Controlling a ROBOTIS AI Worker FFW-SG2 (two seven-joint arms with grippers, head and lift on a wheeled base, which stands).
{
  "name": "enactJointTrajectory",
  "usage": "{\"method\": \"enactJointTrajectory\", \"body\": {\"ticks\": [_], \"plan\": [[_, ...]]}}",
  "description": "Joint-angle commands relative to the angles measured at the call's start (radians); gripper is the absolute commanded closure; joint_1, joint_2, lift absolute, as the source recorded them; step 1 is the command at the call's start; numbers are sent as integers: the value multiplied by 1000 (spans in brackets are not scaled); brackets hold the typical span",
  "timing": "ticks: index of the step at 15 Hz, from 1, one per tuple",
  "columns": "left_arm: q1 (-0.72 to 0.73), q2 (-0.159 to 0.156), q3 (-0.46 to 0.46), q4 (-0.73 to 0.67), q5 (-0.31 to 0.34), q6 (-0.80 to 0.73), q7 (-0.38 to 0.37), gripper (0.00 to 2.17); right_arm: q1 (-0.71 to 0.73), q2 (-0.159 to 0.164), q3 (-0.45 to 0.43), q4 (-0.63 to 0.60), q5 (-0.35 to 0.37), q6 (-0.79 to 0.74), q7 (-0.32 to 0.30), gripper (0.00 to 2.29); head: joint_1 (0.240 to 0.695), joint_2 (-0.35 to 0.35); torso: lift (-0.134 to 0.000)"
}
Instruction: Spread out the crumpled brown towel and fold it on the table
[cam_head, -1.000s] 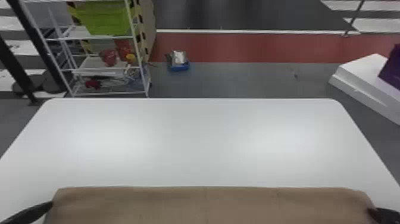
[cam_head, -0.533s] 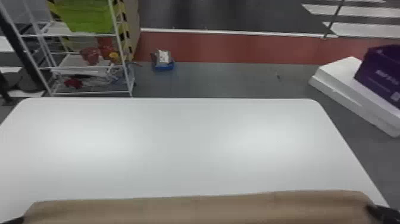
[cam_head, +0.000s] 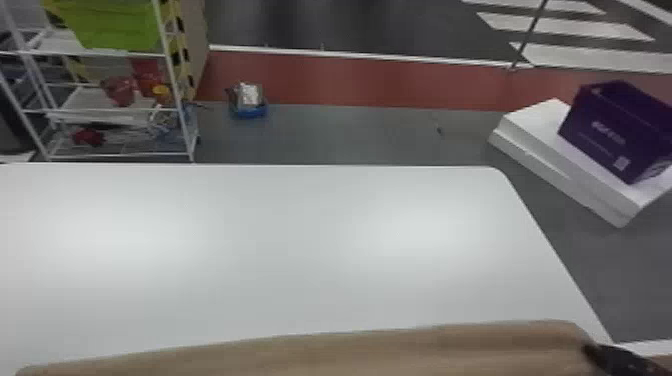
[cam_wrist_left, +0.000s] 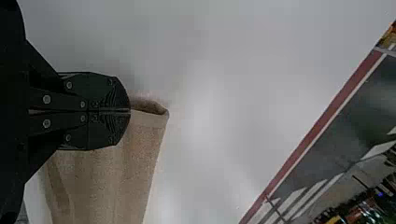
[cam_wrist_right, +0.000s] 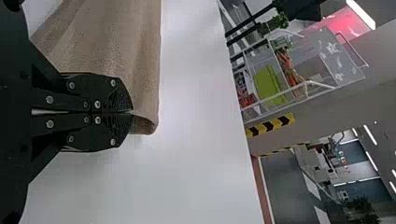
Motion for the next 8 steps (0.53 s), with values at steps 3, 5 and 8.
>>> {"method": "enactJointTrajectory", "body": {"ticks": [3, 5, 8], "plan": [[-2, -24, -27, -9, -23, -30, 13, 1072, -23, 11, 49, 7, 25, -27, 3, 1582, 695, -122, -124], [1, -43, -10, -11, -9, -110, 13, 302, -25, 15, 44, 9, 23, -40, 3, 1467, 695, -111, -124], [4, -78, 44, -23, 38, -199, 16, 29, -25, 18, 29, 10, 43, -73, 3, 56, 695, -104, -124]]}}
